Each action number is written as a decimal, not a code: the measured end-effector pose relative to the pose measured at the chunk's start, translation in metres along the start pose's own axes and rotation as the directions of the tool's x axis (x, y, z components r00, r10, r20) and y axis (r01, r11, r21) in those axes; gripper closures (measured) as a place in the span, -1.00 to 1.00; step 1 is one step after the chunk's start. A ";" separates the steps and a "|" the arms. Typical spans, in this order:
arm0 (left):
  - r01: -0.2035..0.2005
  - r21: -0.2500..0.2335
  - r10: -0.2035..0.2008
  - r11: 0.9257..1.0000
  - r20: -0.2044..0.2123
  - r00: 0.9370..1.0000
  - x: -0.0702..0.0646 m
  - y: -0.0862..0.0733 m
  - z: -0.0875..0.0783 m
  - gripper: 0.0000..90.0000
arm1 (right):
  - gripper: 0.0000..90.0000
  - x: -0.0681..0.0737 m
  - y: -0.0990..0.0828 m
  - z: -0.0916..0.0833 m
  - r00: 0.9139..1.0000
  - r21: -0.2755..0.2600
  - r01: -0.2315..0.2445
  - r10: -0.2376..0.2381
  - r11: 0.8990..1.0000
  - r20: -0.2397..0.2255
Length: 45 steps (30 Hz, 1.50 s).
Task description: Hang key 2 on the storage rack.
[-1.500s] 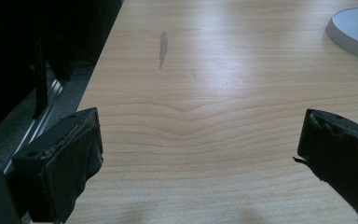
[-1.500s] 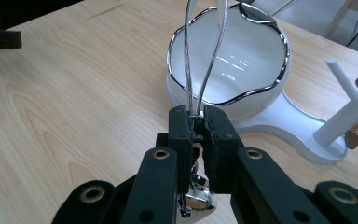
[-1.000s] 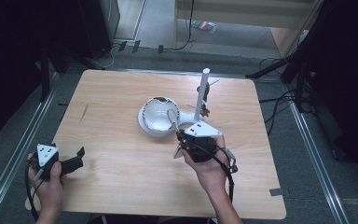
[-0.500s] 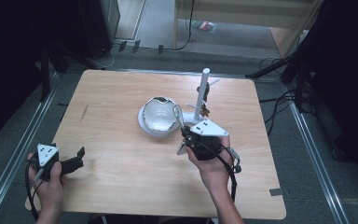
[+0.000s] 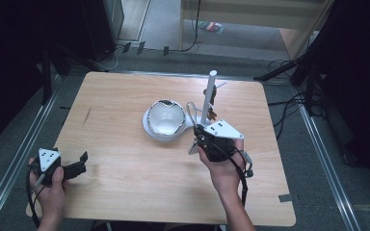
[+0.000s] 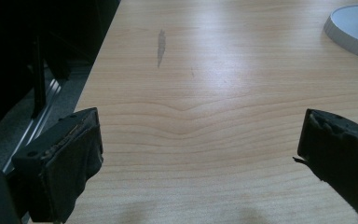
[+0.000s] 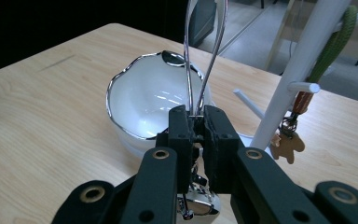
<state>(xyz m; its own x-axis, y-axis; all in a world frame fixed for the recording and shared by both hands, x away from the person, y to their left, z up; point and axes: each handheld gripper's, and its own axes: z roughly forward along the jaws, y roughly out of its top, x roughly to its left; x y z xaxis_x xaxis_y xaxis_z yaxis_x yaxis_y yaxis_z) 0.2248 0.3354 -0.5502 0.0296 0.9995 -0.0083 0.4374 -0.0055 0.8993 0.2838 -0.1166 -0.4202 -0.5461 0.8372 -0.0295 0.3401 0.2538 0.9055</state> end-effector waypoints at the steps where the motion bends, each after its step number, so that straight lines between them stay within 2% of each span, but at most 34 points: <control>1: 0.000 0.003 0.000 1.000 0.002 1.000 0.000 0.000 0.000 -1.00 | 0.86 0.000 0.000 0.000 1.000 -0.001 -0.002 0.002 1.000 0.005; 10: 0.003 -0.001 -0.003 1.000 0.003 1.000 0.001 0.000 0.000 -1.00 | 0.86 -0.007 0.000 -0.001 0.999 -0.024 -0.013 0.014 1.000 0.052; 23: 0.003 0.003 -0.003 1.000 0.008 1.000 0.001 0.000 -0.001 -1.00 | 0.86 -0.022 -0.006 0.002 0.990 -0.042 -0.039 0.045 0.998 0.133; 36: 0.009 0.000 -0.009 1.000 0.014 1.000 0.001 0.000 -0.001 -1.00 | 0.86 -0.037 -0.019 0.015 0.977 -0.015 -0.077 0.078 0.997 0.197; 45: 0.008 0.001 -0.008 1.000 0.012 1.000 0.001 0.000 -0.001 -1.00 | 0.86 -0.041 -0.023 0.021 0.974 0.000 -0.080 0.078 0.997 0.212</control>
<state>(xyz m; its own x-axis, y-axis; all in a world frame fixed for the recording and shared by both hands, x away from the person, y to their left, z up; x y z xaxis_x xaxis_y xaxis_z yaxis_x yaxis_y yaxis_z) 0.2237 0.3366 -0.5501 0.0368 0.9991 -0.0209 0.4384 0.0027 0.8988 0.3145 -0.1467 -0.4488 -0.3429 0.9382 -0.0476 0.3831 0.1859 0.9048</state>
